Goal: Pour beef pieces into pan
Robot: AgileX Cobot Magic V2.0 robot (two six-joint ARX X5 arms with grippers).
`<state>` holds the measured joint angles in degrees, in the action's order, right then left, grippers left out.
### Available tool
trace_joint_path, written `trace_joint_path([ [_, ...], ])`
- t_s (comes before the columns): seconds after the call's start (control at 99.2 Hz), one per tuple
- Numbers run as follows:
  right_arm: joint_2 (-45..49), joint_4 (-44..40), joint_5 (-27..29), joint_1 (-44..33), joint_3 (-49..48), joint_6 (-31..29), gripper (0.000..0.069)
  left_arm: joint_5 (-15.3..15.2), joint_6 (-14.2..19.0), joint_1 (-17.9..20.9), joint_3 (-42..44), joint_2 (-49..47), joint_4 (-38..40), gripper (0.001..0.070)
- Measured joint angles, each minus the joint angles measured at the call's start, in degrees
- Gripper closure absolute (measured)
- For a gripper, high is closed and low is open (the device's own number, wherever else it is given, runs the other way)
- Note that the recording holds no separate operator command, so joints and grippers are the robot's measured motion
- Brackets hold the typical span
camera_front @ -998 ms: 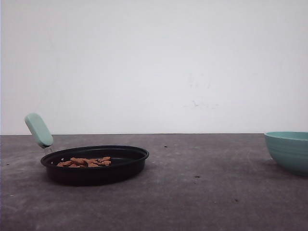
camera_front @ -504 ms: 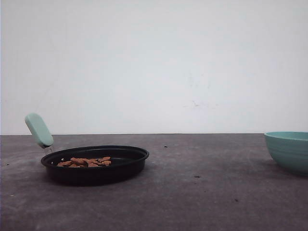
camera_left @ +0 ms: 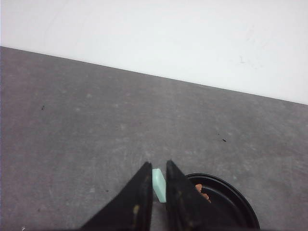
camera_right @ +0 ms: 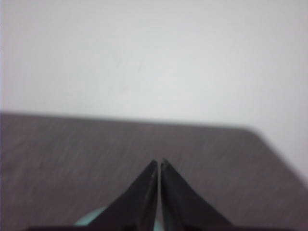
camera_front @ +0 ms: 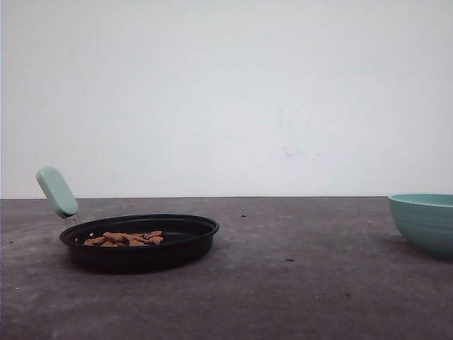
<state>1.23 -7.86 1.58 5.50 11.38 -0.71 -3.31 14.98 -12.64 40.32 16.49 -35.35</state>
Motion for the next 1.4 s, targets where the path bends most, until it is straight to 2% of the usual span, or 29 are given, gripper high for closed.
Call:
trace_joint_path([
  [0.292,-1.0,9.5,-5.4,-1.9,-10.1,-1.4,0.0684,0.0,0.0,0.0,0.0,0.0,0.0,0.0685],
  [0.514,-1.0,-1.9,-6.4,-2.0,-10.5,-2.3,0.0684,0.0,0.0,0.0,0.0,0.0,0.0,0.0685],
  [0.706,-1.0,-2.1,-3.3,-1.9,-10.5,-2.1,0.0684,0.0,0.0,0.0,0.0,0.0,0.0,0.0685],
  [1.401,-1.0,-1.8,-4.6,-1.9,-10.5,-2.1,0.0684,0.0,0.0,0.0,0.0,0.0,0.0,0.0685],
])
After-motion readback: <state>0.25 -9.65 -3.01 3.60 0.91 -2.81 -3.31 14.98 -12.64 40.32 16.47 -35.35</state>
